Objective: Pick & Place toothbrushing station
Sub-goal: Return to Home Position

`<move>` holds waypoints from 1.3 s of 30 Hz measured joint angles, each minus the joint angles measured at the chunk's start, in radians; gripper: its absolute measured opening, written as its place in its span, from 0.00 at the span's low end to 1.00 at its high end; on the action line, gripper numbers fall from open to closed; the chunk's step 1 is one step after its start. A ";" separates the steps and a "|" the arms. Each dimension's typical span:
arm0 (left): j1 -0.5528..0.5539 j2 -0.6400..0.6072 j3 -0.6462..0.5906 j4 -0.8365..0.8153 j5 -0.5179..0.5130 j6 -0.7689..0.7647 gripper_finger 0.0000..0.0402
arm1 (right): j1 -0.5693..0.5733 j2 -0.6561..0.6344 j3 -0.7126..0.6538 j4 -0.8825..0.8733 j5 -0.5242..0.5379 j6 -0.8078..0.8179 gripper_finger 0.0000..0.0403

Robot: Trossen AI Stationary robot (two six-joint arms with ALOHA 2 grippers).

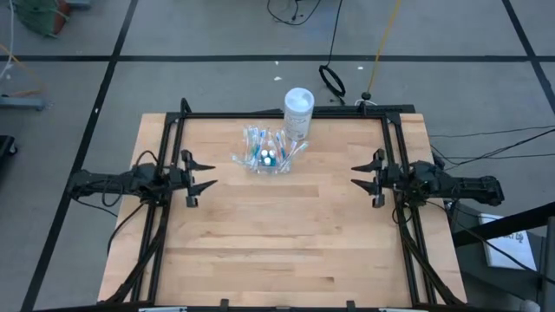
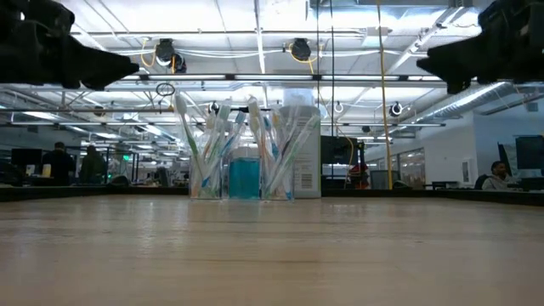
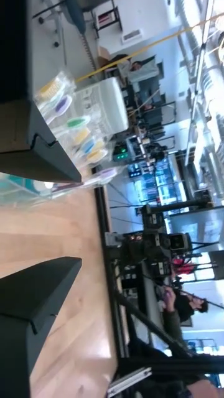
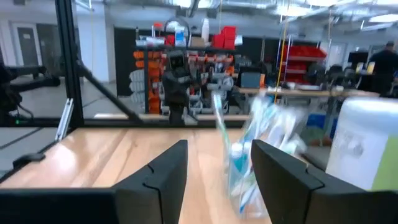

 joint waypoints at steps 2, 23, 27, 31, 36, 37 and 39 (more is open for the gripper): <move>0.000 0.005 0.000 -0.011 0.001 -0.001 0.52 | 0.000 -0.002 -0.038 0.037 0.000 0.008 0.42; 0.000 0.007 0.000 -0.018 -0.002 -0.005 0.52 | 0.000 0.007 -0.134 0.138 0.001 0.096 0.42; 0.000 0.007 0.000 -0.018 -0.002 -0.005 0.52 | 0.000 0.007 -0.134 0.139 0.001 0.096 0.42; 0.000 0.007 0.000 -0.018 -0.002 -0.004 0.52 | 0.000 0.007 -0.135 0.139 0.001 0.096 0.42; 0.000 0.007 0.000 -0.018 -0.004 -0.004 0.52 | 0.000 0.007 -0.136 0.139 0.001 0.095 0.42; 0.000 0.007 0.000 -0.018 -0.004 -0.004 0.52 | 0.000 0.007 -0.136 0.139 0.001 0.095 0.42; 0.000 0.007 0.000 -0.018 -0.004 -0.004 0.52 | 0.000 0.007 -0.136 0.139 0.001 0.095 0.42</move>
